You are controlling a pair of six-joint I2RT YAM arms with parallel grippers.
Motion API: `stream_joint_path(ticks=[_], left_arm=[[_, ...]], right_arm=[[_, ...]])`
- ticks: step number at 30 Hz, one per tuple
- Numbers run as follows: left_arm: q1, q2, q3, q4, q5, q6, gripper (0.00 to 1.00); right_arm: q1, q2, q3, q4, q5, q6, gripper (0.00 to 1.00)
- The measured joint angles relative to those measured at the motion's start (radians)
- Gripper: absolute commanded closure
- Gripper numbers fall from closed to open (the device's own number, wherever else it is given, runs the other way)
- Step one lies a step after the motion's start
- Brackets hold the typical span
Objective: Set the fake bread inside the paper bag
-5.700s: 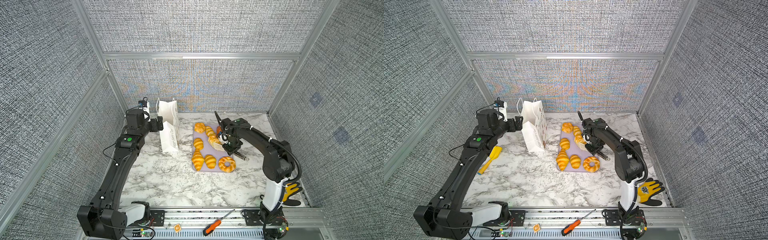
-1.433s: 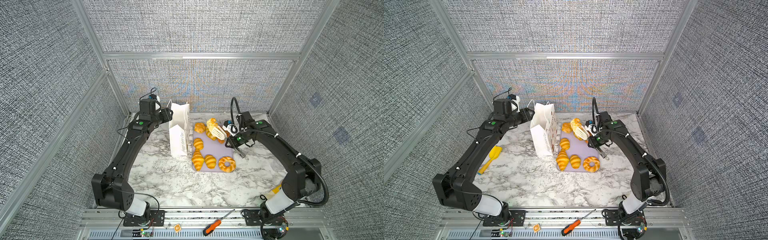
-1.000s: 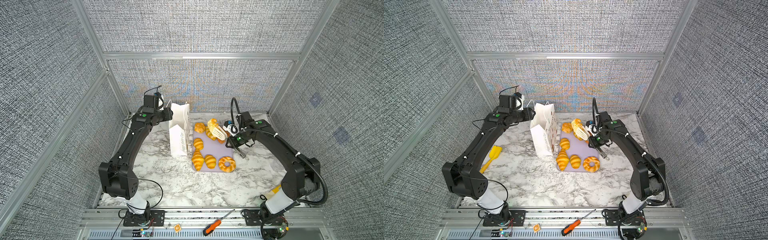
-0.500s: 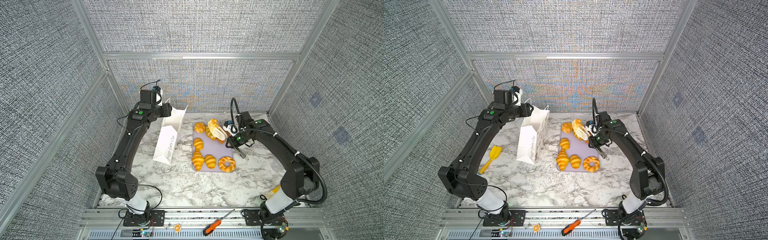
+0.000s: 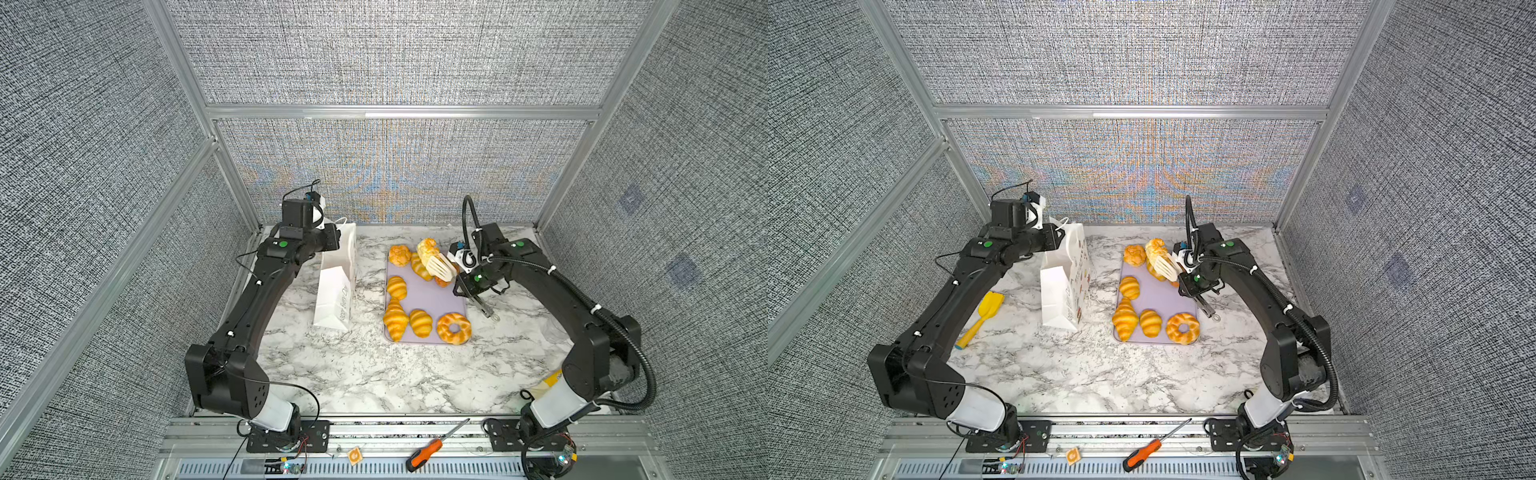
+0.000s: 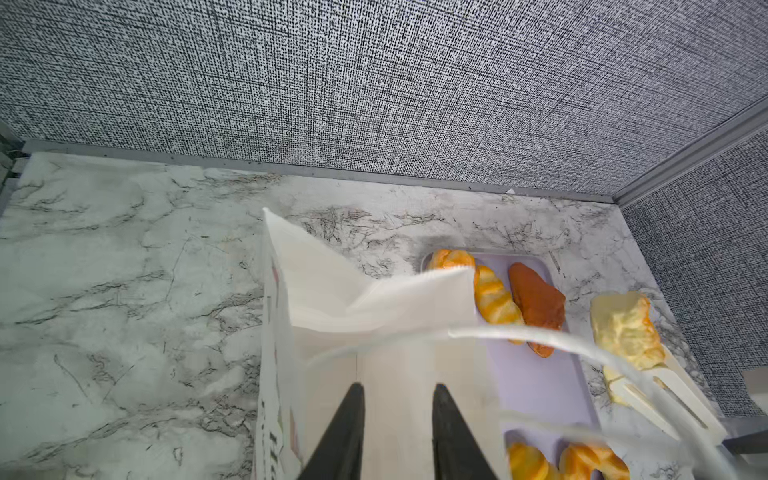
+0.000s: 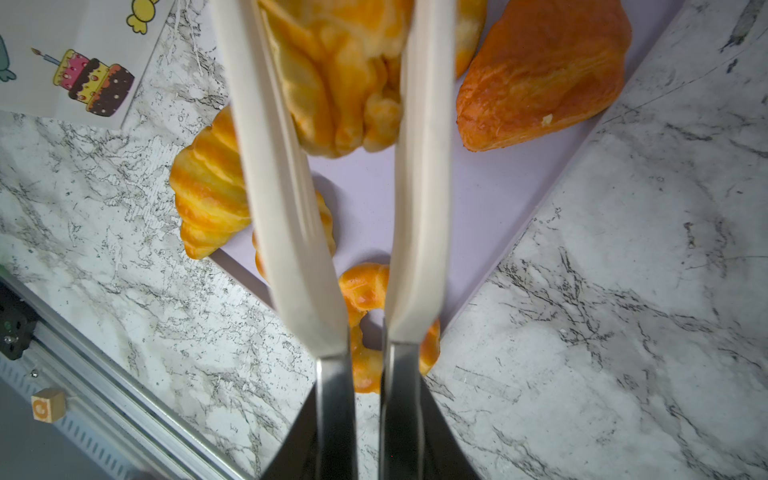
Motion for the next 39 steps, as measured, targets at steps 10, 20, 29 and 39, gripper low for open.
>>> stream_joint_path(ticks=[10, 20, 29, 39], left_arm=[[0.005, -0.124, -0.126, 0.051, -0.055, -0.103, 0.52], [0.005, -0.164, -0.197, 0.089, -0.056, -0.153, 0.25], [0.005, -0.244, -0.213, 0.102, -0.105, -0.152, 0.11], [0.005, -0.226, -0.249, 0.084, -0.107, -0.143, 0.14]], right_arm=[[0.0, 0.0, 0.0, 0.0, -0.001, 0.0, 0.72], [0.001, -0.018, -0.016, 0.003, -0.001, -0.002, 0.72], [0.001, -0.018, -0.019, 0.008, -0.001, -0.002, 0.72], [0.001, -0.018, -0.021, 0.012, 0.0, -0.005, 0.72]])
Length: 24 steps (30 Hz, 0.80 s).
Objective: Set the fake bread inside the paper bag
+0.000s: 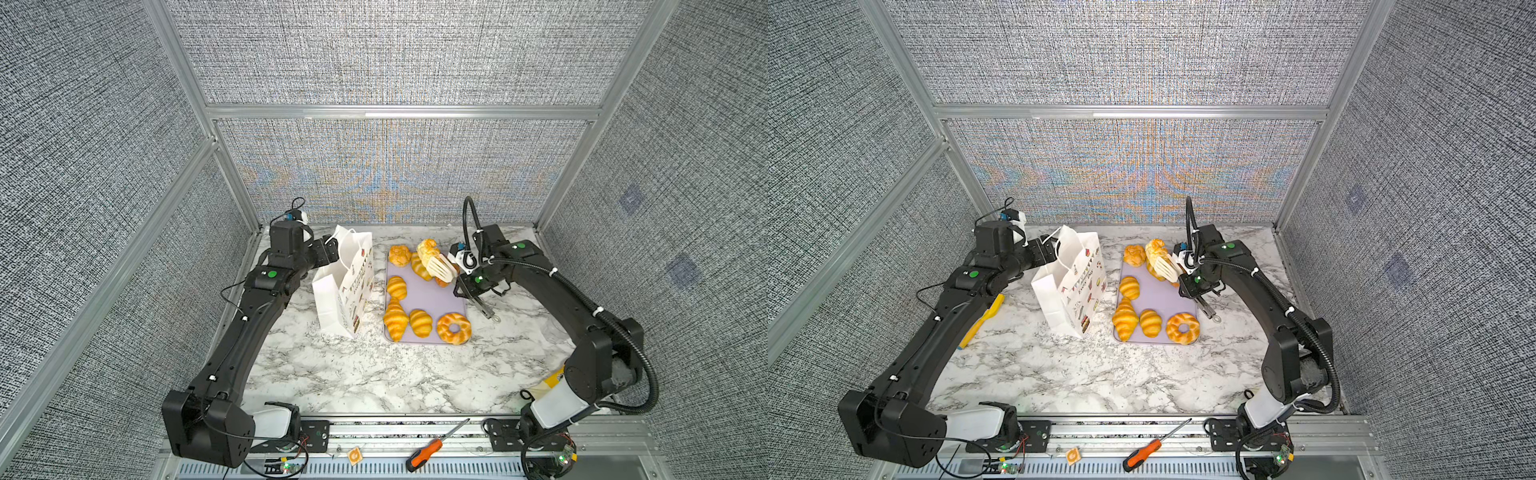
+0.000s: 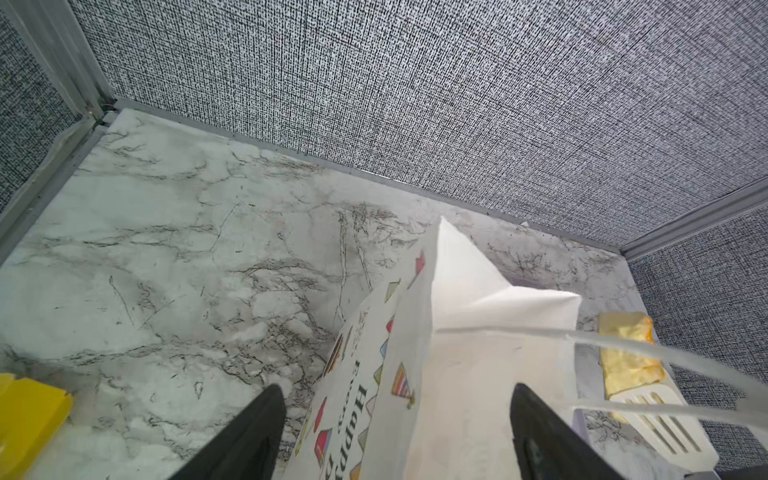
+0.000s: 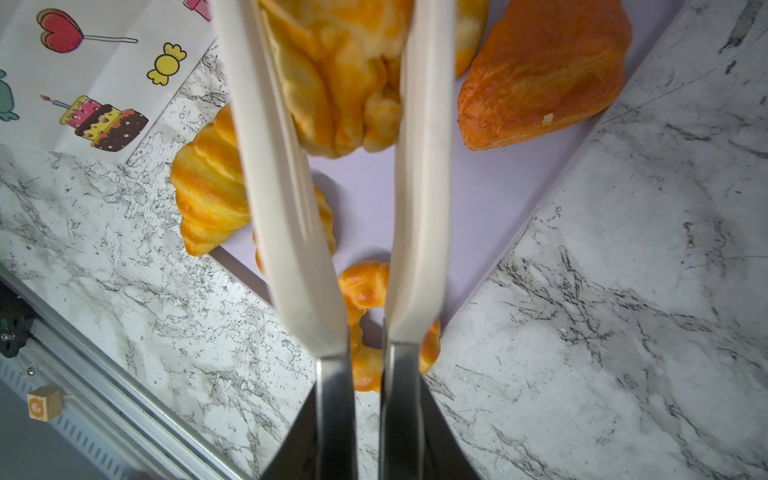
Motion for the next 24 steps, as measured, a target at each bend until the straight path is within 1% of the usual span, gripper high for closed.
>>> stream_joint_path(ticks=[8, 16, 19, 24], left_arm=[[0.0, -0.013, -0.026, -0.024, -0.009, -0.006, 0.08], [0.0, -0.035, -0.041, -0.026, -0.027, 0.004, 0.07], [0.0, -0.036, -0.04, -0.026, -0.026, 0.024, 0.08], [-0.001, -0.029, -0.04, -0.034, 0.003, 0.039, 0.14]], right_arm=[[0.0, 0.0, 0.0, 0.002, 0.001, 0.0, 0.72], [0.0, 0.0, 0.0, 0.002, 0.001, 0.0, 0.72], [0.0, 0.0, 0.0, 0.002, 0.001, 0.0, 0.72], [0.001, 0.0, 0.0, 0.002, 0.002, 0.0, 0.72]])
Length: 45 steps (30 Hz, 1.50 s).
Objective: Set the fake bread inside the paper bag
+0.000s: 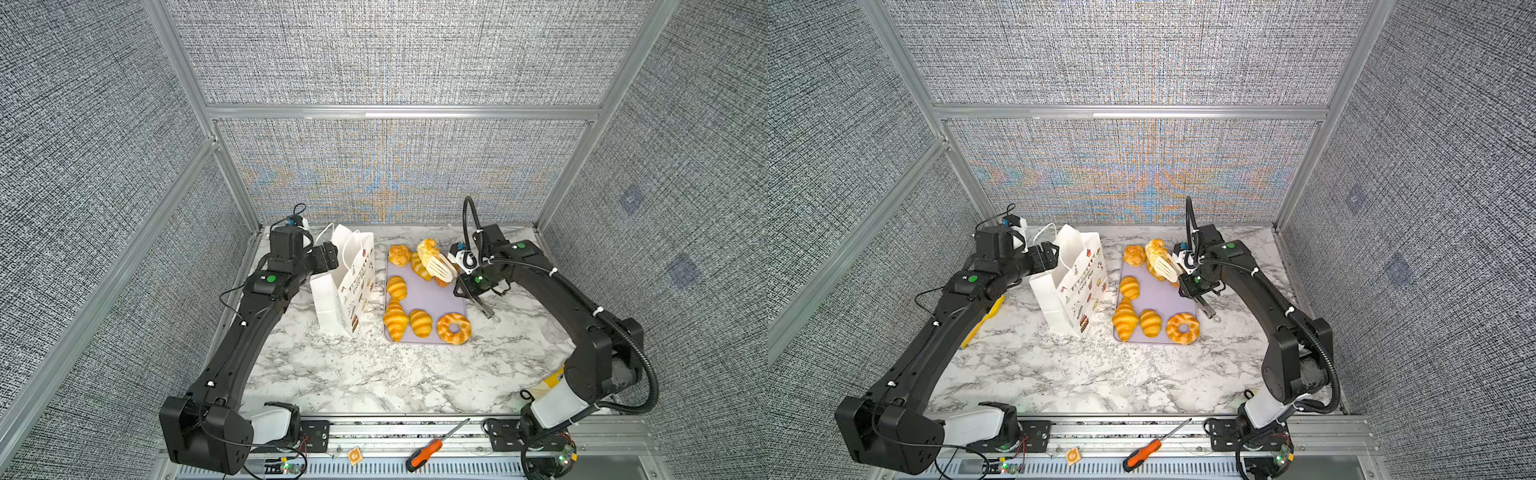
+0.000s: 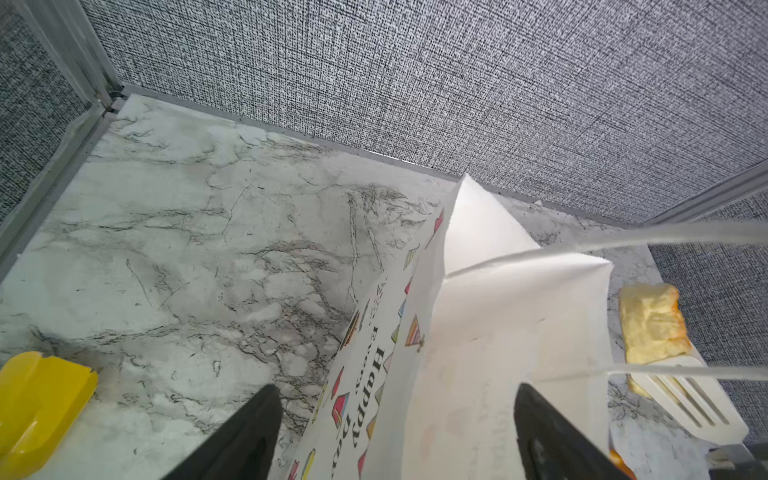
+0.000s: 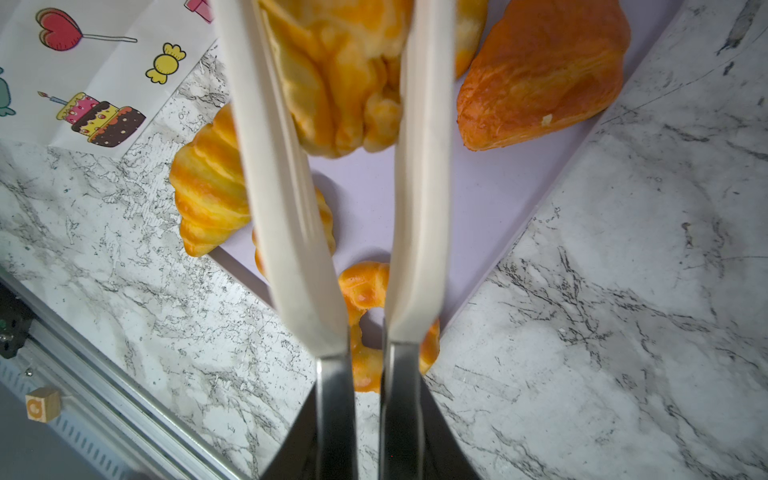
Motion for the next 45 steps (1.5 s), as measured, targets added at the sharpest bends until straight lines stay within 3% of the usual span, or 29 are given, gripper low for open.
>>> stream_joint_path(ticks=[9, 20, 29, 45], left_arm=[[-0.003, 0.014, 0.012, -0.05, 0.023, 0.032, 0.27], [-0.01, 0.04, 0.061, -0.144, 0.012, 0.087, 0.31], [-0.013, 0.046, 0.089, -0.188, -0.004, 0.114, 0.43], [-0.013, 0.104, 0.165, -0.267, -0.005, 0.141, 0.54]], right_arm=[[0.0, 0.009, 0.002, 0.0, 0.004, 0.0, 0.72], [0.0, 0.014, 0.002, 0.0, 0.013, 0.0, 0.72], [0.0, 0.025, 0.002, 0.0, 0.014, 0.0, 0.72], [0.0, 0.025, 0.002, 0.0, 0.026, 0.0, 0.72]])
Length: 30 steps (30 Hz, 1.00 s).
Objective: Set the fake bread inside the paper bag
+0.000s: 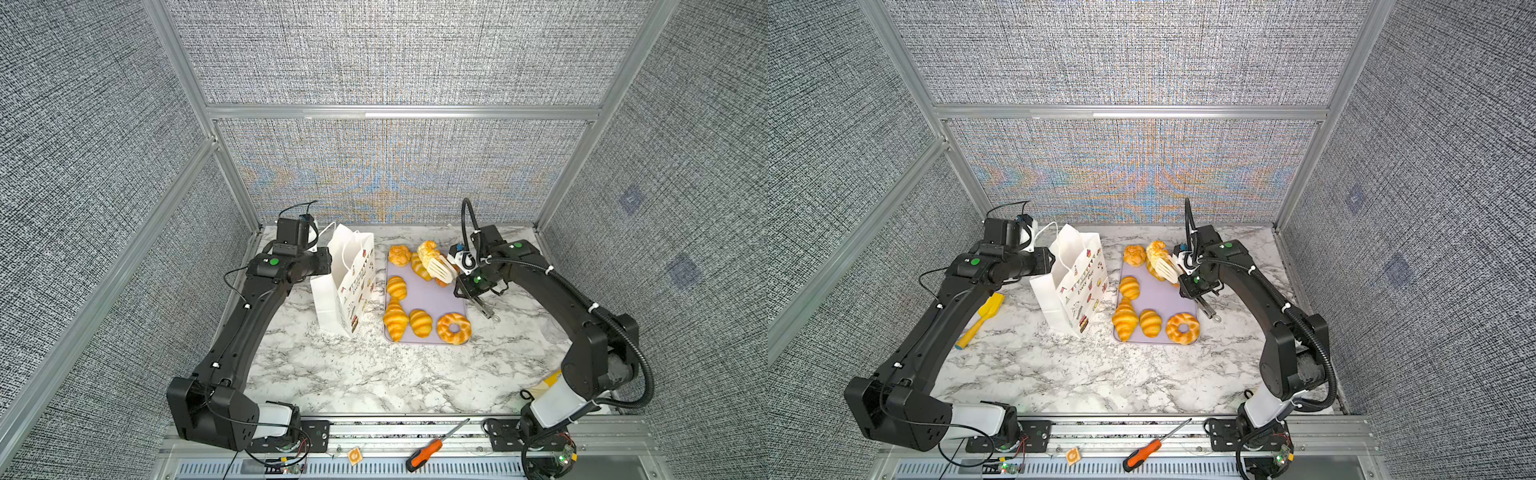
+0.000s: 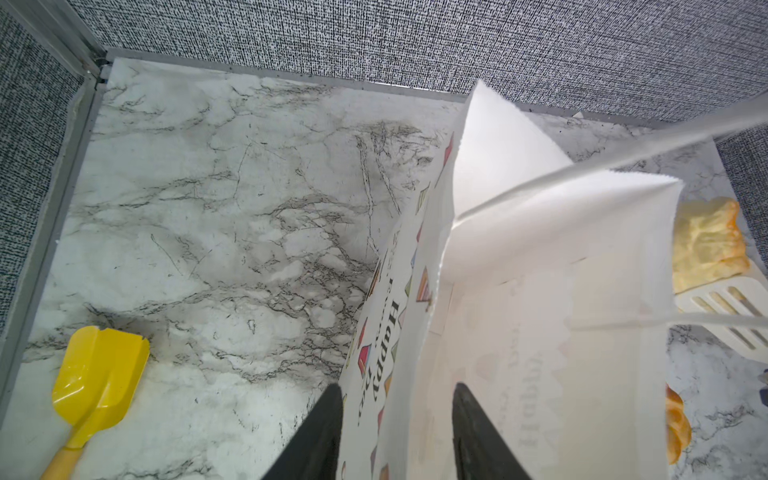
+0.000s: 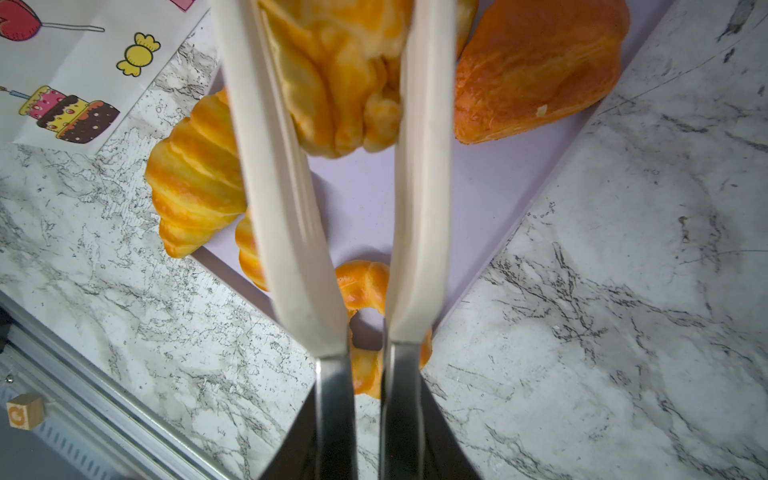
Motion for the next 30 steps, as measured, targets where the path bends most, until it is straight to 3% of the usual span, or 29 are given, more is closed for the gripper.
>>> stream_joint_path(ticks=[9, 18, 30], left_arm=[[0.0, 0.003, -0.003, -0.02, -0.007, 0.006, 0.73], [0.0, 0.034, 0.02, 0.015, 0.021, -0.045, 0.82], [0.008, 0.11, 0.063, 0.105, 0.037, -0.172, 0.87]], right_arm=[[0.0, -0.006, 0.0, 0.0, 0.01, 0.0, 0.72], [0.0, -0.006, 0.0, 0.002, 0.008, 0.001, 0.72], [0.0, -0.024, -0.023, 0.026, -0.005, 0.0, 0.72]])
